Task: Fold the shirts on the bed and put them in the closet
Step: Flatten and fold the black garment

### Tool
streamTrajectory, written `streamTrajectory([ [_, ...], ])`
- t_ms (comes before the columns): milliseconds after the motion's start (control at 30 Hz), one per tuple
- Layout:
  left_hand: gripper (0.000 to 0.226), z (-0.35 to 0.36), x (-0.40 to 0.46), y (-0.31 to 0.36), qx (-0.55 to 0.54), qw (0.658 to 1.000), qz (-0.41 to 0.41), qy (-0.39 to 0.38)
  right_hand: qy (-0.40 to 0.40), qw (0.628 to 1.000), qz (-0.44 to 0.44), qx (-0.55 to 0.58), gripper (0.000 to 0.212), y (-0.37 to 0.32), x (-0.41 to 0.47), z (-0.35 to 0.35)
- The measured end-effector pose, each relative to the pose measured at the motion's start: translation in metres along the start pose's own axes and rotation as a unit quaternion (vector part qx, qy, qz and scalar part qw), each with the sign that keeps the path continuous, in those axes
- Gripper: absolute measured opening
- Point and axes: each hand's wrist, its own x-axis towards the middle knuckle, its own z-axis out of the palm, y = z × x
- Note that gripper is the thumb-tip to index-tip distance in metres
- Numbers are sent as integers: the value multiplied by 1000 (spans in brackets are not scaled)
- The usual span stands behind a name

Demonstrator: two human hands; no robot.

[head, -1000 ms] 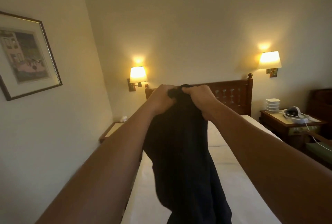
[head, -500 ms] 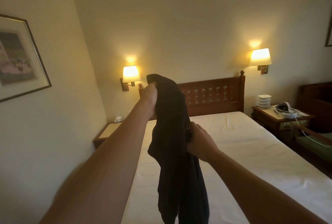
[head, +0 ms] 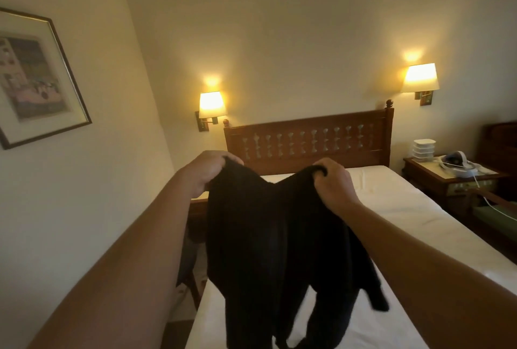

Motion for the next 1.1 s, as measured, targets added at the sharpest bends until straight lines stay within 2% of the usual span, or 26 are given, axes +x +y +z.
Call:
streamTrajectory([
  [100, 42, 7, -3, -1, 169, 975, -53, -137, -32, 993, -70, -88, 20, -14, 7, -4],
  [167, 56, 19, -10, 4, 209, 940, -105, -248, -45, 985, -99, -134, 16, -22, 9, -8],
  [233, 69, 41, -12, 8, 218, 923, -114, -296, -51, 975, -121, -177, 12, -28, 10, -13],
  [300, 91, 73, -15, 10, 211, 934, -80, -276, -54, 967, -139, -208, 8, -30, 10, -17],
  [333, 96, 92, -17, 10, 205, 947, -54, -241, -51, 963, -147, -218, 8, -30, 9, -20],
  [400, 74, 135, -22, 0, 208, 972, 1, -110, -46, 958, -154, -239, 9, -25, 6, -29],
  [467, 52, 170, -27, -12, 267, 961, 61, 37, -44, 951, -156, -262, 15, -14, 3, -42],
  [500, 46, 180, -29, -17, 294, 948, 94, 77, -42, 947, -160, -274, 20, -9, 1, -46],
  [567, 38, 200, -26, -21, 277, 951, 126, 56, -43, 942, -160, -291, 24, 12, -2, -62],
  [633, 34, 207, -25, -24, 201, 971, 125, -32, -49, 943, -145, -296, 27, 33, -5, -73],
  [700, 34, 215, -27, -29, 119, 984, 118, -65, -59, 944, -127, -299, 33, 56, -6, -85],
  [867, 31, 229, -37, -47, -32, 996, 49, -61, -105, 941, -120, -298, 43, 90, -11, -97],
  [967, 24, 233, -47, -49, -163, 986, 6, -20, -133, 936, -138, -295, 44, 97, -13, -97],
  [1033, 20, 231, -53, -43, -137, 990, 17, 27, -176, 926, -149, -300, 44, 98, -18, -97],
  [1100, 22, 222, -57, -36, -21, 996, 76, 51, -218, 912, -155, -310, 37, 102, -25, -98],
])
